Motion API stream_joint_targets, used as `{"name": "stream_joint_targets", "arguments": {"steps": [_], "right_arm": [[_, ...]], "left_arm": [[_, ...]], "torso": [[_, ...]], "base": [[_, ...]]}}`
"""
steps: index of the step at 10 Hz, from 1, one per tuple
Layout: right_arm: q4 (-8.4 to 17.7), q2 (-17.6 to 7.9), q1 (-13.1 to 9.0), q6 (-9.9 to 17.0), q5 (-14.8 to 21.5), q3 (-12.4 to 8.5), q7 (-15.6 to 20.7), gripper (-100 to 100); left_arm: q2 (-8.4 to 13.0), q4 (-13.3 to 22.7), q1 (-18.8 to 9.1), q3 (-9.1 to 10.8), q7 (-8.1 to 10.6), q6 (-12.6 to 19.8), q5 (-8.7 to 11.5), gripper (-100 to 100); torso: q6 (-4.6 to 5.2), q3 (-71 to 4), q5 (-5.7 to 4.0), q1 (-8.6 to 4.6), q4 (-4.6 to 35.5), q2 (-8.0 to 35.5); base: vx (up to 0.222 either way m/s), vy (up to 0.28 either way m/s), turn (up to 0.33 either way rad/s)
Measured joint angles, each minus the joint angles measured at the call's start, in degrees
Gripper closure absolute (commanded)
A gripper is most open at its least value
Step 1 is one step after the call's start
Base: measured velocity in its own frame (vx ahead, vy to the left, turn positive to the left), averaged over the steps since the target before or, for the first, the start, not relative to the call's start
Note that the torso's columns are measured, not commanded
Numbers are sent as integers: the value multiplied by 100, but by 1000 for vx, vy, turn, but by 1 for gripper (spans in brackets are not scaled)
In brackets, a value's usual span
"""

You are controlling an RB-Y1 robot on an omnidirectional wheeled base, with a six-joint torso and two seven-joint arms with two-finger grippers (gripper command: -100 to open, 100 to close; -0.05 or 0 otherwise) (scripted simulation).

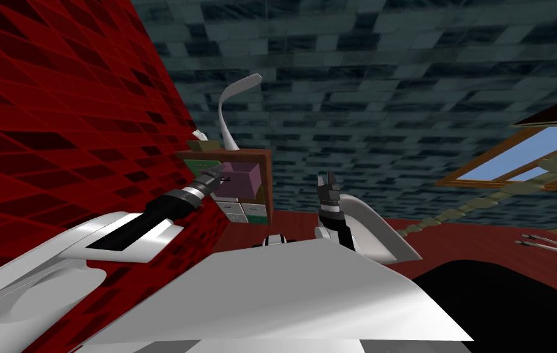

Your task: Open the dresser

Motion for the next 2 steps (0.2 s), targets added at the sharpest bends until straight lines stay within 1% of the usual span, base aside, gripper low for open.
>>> {"name": "stream_joint_targets", "arguments": {"steps": [2], "right_arm": [[0, 0, 0, 0, 0, 0, 0, 0]], "left_arm": [[-2, 10, 11, -10, 2, 10, 4, 0]], "torso": [[2, -4, 6, 3, -10, -10]], "base": [[0, 0, 0]]}}
